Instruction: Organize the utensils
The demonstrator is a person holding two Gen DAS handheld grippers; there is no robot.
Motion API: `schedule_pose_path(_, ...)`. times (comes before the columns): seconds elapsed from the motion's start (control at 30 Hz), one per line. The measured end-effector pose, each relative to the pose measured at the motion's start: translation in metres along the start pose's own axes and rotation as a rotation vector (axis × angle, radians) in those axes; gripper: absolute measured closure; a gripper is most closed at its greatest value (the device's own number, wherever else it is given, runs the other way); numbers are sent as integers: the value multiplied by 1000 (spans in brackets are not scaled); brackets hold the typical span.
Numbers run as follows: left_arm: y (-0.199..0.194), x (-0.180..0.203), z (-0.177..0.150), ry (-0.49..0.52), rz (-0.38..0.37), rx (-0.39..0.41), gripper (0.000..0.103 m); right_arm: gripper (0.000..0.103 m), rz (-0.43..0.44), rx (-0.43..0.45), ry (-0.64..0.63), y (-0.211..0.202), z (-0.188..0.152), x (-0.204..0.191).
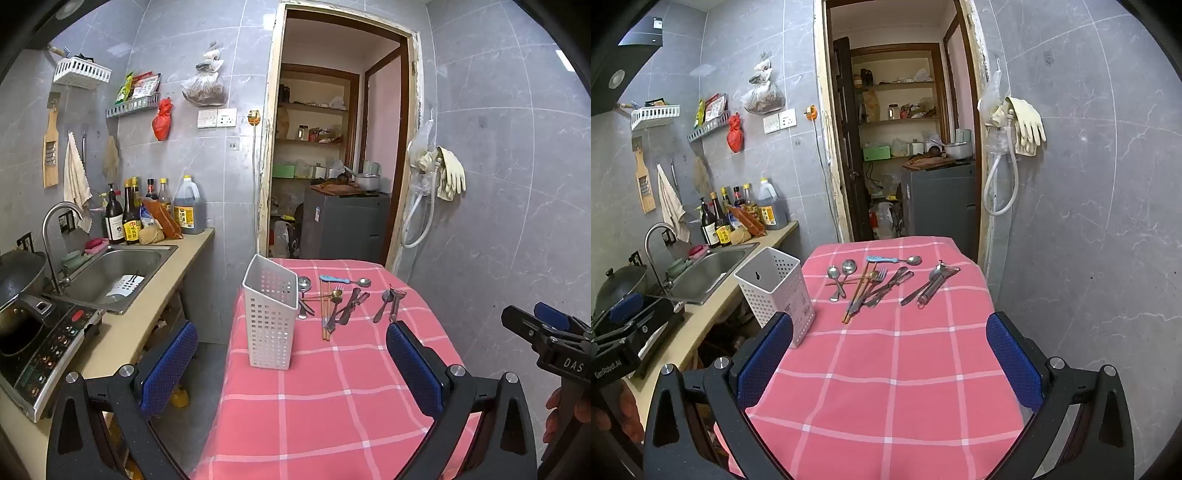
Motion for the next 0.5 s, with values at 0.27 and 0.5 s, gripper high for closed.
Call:
schedule_pose_path(0.27,-1,0,1,0,3,6,0,1,-1,6,1,-1,0,-1)
schedule_pose_path(0.5,-3,1,1,0,-4,6,0,1,0,6,0,-2,0,-2)
Point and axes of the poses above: each gripper's, at about its wrist camera, not at the fingertips, and y roughly the way its jaws point, x to its right, z to its top, the point moved 1 cm from there along y, roughly the way its jaws point, and after that the axes turned 12 degrees about x, right-handed, at the moved point
